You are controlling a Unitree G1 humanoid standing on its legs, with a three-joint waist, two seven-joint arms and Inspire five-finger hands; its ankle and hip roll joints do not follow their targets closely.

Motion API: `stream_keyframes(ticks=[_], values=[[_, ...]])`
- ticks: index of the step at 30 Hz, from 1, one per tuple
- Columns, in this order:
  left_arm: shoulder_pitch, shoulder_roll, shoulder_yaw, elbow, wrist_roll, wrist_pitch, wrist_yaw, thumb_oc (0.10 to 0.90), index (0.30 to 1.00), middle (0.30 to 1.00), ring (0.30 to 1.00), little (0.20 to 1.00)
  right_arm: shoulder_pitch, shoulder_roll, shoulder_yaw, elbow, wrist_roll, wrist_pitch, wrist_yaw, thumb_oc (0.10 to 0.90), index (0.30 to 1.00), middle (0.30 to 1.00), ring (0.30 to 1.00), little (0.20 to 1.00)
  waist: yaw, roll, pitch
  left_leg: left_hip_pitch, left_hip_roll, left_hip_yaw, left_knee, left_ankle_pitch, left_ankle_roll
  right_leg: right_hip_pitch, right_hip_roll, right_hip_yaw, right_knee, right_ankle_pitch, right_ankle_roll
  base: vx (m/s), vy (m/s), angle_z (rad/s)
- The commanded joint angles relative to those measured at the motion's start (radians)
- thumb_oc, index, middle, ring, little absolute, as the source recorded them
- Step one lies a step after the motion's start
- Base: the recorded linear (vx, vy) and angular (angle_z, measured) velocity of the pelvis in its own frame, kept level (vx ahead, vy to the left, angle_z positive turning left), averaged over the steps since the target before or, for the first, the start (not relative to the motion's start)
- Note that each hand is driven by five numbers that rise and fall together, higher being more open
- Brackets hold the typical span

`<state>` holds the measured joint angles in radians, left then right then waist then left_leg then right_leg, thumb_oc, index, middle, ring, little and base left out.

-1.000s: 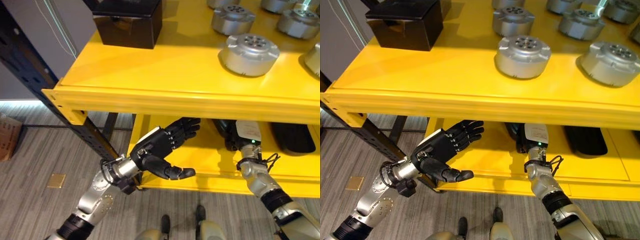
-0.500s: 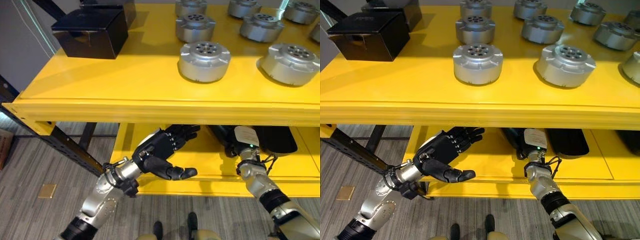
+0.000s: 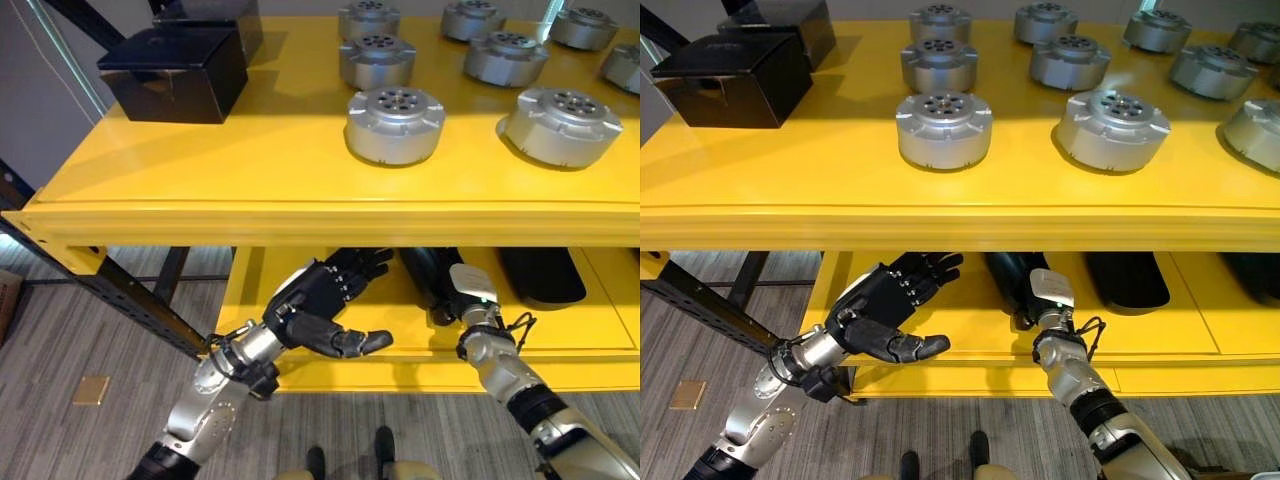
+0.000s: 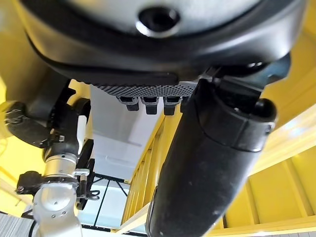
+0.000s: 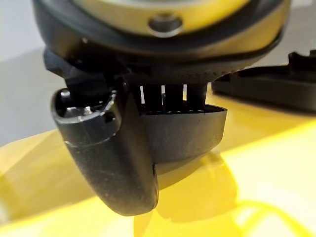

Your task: Move parts from the plastic box to the shelf.

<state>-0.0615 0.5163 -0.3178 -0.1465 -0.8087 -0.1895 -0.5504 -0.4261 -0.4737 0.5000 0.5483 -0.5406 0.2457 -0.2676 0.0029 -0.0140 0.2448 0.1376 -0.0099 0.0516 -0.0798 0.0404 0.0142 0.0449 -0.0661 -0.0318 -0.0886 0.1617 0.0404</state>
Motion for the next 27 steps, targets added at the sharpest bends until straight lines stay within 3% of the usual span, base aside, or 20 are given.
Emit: stream_keyframes(ticks=[1, 9, 13, 21, 22, 23, 25, 26, 27], values=[[-0.048, -0.042, 0.015, -0.055, 0.006, -0.073, -0.014, 0.9, 1.0, 1.0, 1.0, 1.0, -0.033, 0.002, 0.046, -0.037, 0.03, -0.036, -0.001, 0.4, 0.3, 0.3, 0.3, 0.3, 0.019, -0.014, -0.077, 0.011, 0.048, 0.035, -0.007, -0.112, -0.011, 0.057, -0.025, -0.048, 0.017, -0.134, 0.06, 0.0, 0.0, 0.0], [-0.066, -0.057, 0.003, -0.058, -0.007, -0.055, -0.038, 0.9, 1.0, 1.0, 1.0, 1.0, -0.085, 0.053, 0.036, 0.057, 0.169, 0.001, -0.033, 0.4, 0.3, 0.3, 0.3, 0.3, 0.039, -0.008, -0.075, 0.008, 0.046, 0.022, -0.007, -0.113, -0.01, 0.061, -0.03, -0.061, 0.021, -0.14, 0.057, 0.01, -0.001, 0.0], [-0.074, -0.06, 0.005, -0.057, -0.007, -0.042, -0.033, 0.9, 1.0, 1.0, 1.0, 1.0, -0.11, 0.087, 0.001, 0.103, 0.302, 0.014, -0.046, 0.4, 0.3, 0.3, 0.3, 0.3, 0.049, -0.001, -0.071, 0.002, 0.045, 0.015, -0.007, -0.111, -0.012, 0.064, -0.033, -0.075, 0.023, -0.144, 0.054, 0.0, 0.0, 0.0], [-0.072, -0.066, 0.006, -0.057, -0.003, -0.032, -0.036, 0.9, 1.0, 1.0, 1.0, 1.0, -0.11, 0.131, -0.038, 0.143, 0.413, 0.0, -0.1, 0.4, 0.3, 0.3, 0.3, 0.3, 0.058, 0.005, -0.07, 0.002, 0.042, 0.01, -0.007, -0.111, -0.01, 0.068, -0.037, -0.087, 0.03, -0.151, 0.051, 0.02, 0.004, 0.03], [-0.073, -0.066, 0.004, -0.056, -0.003, -0.032, -0.037, 0.9, 1.0, 1.0, 1.0, 1.0, -0.112, 0.136, -0.042, 0.148, 0.415, -0.009, -0.113, 0.567, 0.533, 0.533, 0.533, 0.533, 0.06, 0.006, -0.069, 0.002, 0.042, 0.009, -0.007, -0.11, -0.01, 0.069, -0.038, -0.089, 0.031, -0.152, 0.05, 0.0, 0.0, 0.0], [-0.073, -0.066, 0.001, -0.055, -0.004, -0.032, -0.038, 0.9, 1.0, 1.0, 1.0, 1.0, -0.115, 0.14, -0.045, 0.153, 0.417, -0.014, -0.118, 0.633, 0.627, 0.627, 0.627, 0.627, 0.061, 0.007, -0.068, 0.001, 0.041, 0.008, -0.007, -0.109, -0.01, 0.069, -0.038, -0.09, 0.032, -0.153, 0.05, 0.0, 0.0, 0.0], [-0.075, -0.065, -0.003, -0.055, -0.005, -0.032, -0.035, 0.9, 1.0, 1.0, 1.0, 1.0, -0.119, 0.143, -0.049, 0.158, 0.433, -0.03, -0.125, 0.647, 0.646, 0.646, 0.646, 0.646, 0.063, 0.009, -0.068, 0.001, 0.04, 0.007, -0.007, -0.11, -0.009, 0.07, -0.039, -0.091, 0.031, -0.153, 0.05, 0.0, 0.002, 0.03], [-0.076, -0.064, -0.005, -0.056, -0.006, -0.032, -0.033, 0.9, 1.0, 1.0, 1.0, 1.0, -0.12, 0.146, -0.05, 0.158, 0.44, -0.036, -0.128, 0.863, 0.948, 0.948, 0.948, 0.948, 0.063, 0.01, -0.068, 0.0, 0.04, 0.006, -0.007, -0.11, -0.009, 0.07, -0.039, -0.091, 0.032, -0.154, 0.05, 0.02, 0.003, 0.1], [-0.075, -0.063, -0.006, -0.056, -0.006, -0.033, -0.033, 0.9, 1.0, 1.0, 1.0, 1.0, -0.118, 0.15, -0.052, 0.153, 0.445, -0.044, -0.127, 0.9, 1.0, 1.0, 1.0, 1.0, 0.064, 0.01, -0.068, 0.001, 0.04, 0.007, -0.007, -0.109, -0.01, 0.07, -0.04, -0.092, 0.033, -0.154, 0.051, 0.02, 0.001, 0.11]])
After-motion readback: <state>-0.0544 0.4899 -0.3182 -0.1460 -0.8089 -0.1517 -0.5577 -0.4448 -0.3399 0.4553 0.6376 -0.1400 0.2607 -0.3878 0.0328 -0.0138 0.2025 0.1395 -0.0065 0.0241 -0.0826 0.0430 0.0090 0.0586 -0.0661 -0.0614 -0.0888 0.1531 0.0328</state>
